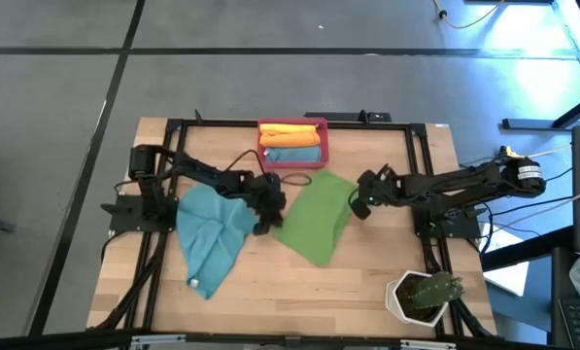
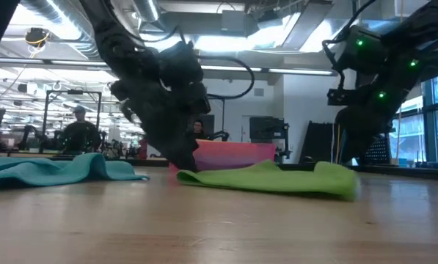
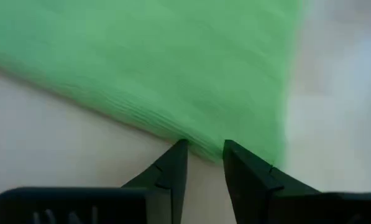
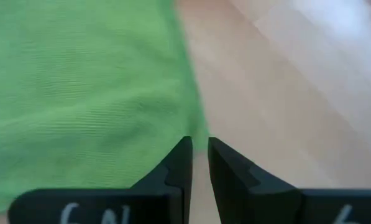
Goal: Roll microfiber towels into tight, uniform cylinder then place into a basket
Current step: Fold the green microfiber towel
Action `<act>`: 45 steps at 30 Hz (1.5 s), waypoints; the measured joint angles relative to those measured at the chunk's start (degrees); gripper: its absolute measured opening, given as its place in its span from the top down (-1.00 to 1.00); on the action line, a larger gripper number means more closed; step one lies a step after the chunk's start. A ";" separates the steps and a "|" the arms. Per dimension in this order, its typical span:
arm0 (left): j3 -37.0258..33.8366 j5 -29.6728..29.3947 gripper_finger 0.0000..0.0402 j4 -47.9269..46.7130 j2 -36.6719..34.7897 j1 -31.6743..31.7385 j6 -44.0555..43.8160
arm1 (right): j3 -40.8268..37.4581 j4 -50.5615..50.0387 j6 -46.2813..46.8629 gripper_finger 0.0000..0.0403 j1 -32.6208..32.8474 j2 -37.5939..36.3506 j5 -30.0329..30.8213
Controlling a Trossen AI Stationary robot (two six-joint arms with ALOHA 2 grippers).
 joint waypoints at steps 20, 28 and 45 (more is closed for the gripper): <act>18.11 -4.64 0.53 -16.98 -1.07 -6.35 3.03 | 3.04 2.41 -4.82 0.73 3.84 -4.57 -11.42; 18.75 -12.55 0.53 -8.07 -0.48 -8.81 6.04 | 3.15 12.14 -6.65 0.73 13.63 -5.29 -24.94; 20.47 -12.55 0.53 -6.47 0.35 -8.73 7.10 | 3.13 27.44 -14.82 0.73 21.24 3.87 -11.17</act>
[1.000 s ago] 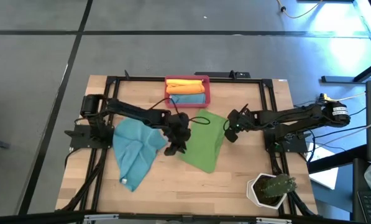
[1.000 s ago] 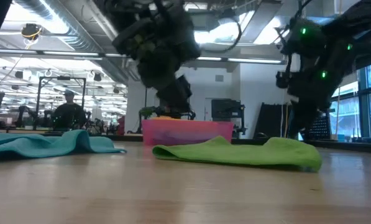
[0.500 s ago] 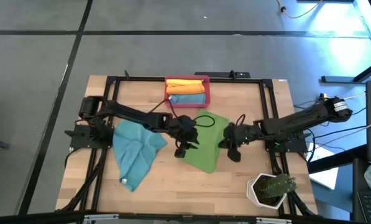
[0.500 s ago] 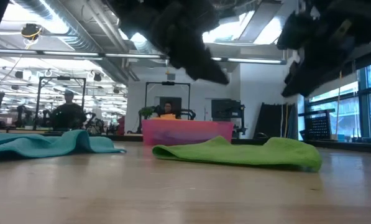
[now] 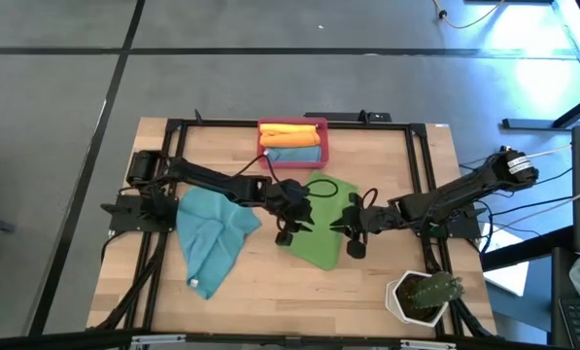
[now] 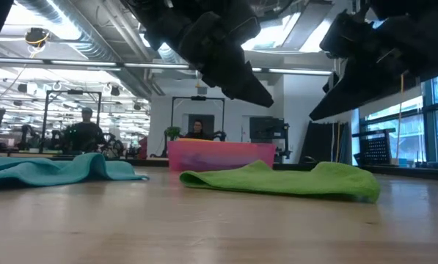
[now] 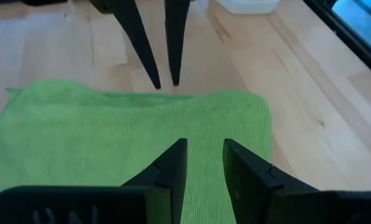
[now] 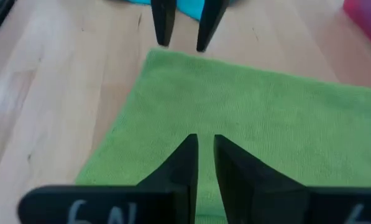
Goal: Roll microfiber towels into tight, uniform cylinder then place into a basket
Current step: Fold the green microfiber towel
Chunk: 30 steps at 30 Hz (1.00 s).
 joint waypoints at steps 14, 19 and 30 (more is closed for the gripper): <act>-0.02 0.02 0.53 -4.10 -0.16 -0.96 -0.39 | -0.07 1.00 4.23 0.66 0.57 3.13 -5.95; -0.02 -0.10 0.53 -13.07 -0.16 -2.03 3.05 | -0.07 0.99 1.24 0.47 1.34 3.64 -8.80; -0.07 -17.47 0.53 -22.04 -0.18 -7.99 8.54 | -0.07 0.91 -3.25 0.14 2.09 3.65 -7.90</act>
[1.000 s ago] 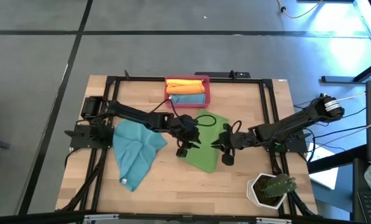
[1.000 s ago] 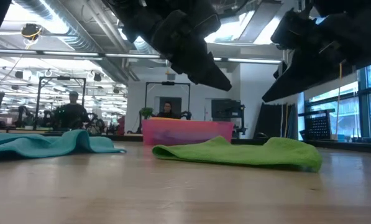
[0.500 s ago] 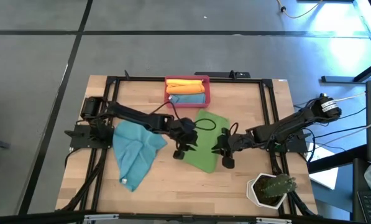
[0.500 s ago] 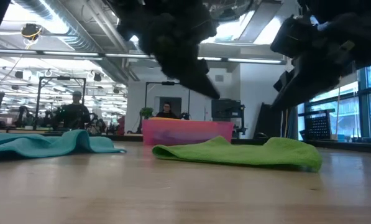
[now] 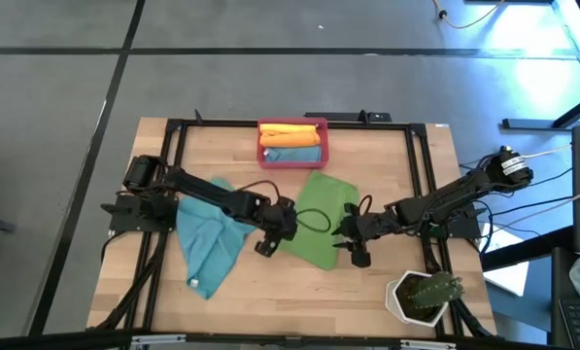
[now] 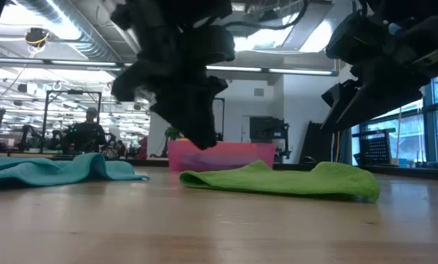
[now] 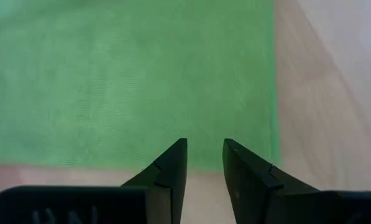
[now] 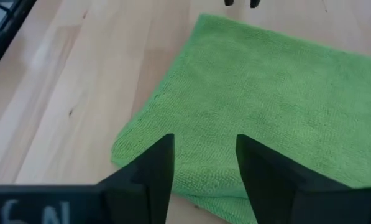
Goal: Roll microfiber towels into tight, uniform cylinder then place into a basket
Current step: Fold the green microfiber towel
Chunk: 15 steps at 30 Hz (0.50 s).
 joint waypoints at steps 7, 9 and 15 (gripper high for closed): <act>0.22 -15.05 0.53 -12.59 -2.11 -8.24 0.60 | 0.00 0.10 2.35 0.16 0.53 0.00 1.62; 0.20 -16.94 0.53 -15.80 -4.04 -10.59 -3.54 | 0.00 0.45 2.41 0.16 1.05 0.00 1.64; -5.91 -15.08 0.53 -2.02 -7.53 -12.91 -6.12 | 0.00 5.69 0.21 0.16 1.50 0.00 6.01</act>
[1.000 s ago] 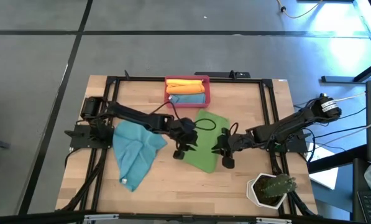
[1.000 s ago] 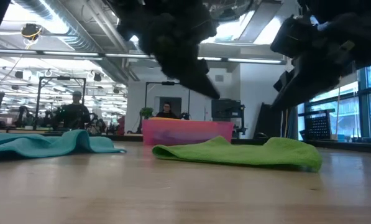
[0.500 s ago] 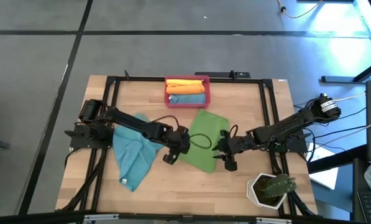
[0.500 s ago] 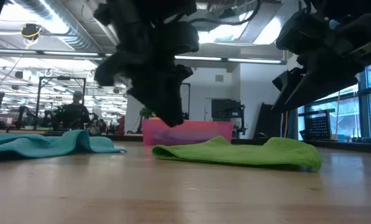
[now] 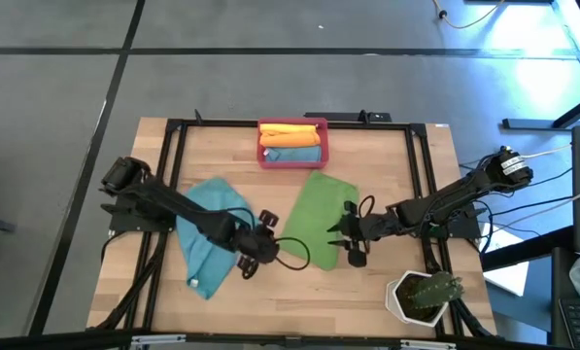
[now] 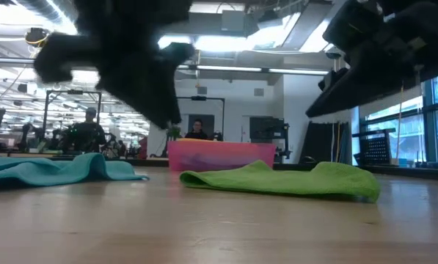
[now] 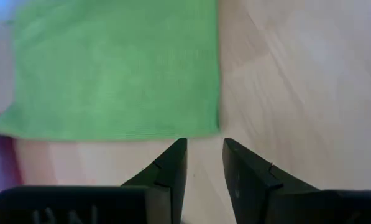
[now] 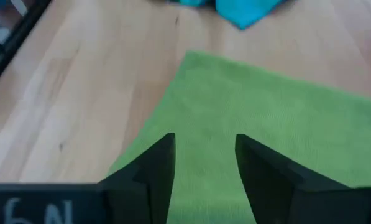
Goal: Roll microfiber towels into tight, uniform cylinder then place into a basket
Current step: Fold the green microfiber towel
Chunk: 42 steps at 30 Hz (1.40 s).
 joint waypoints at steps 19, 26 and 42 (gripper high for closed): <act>-10.07 2.42 0.53 19.27 0.16 0.89 21.40 | 0.00 0.76 -7.28 0.16 0.00 0.00 0.02; -10.05 2.30 0.39 18.88 2.61 0.69 24.70 | 0.00 0.75 -7.28 0.16 0.01 0.00 0.02; -10.03 -0.64 0.16 18.49 4.78 3.54 26.45 | 0.00 0.87 -8.83 0.16 -0.52 0.00 1.87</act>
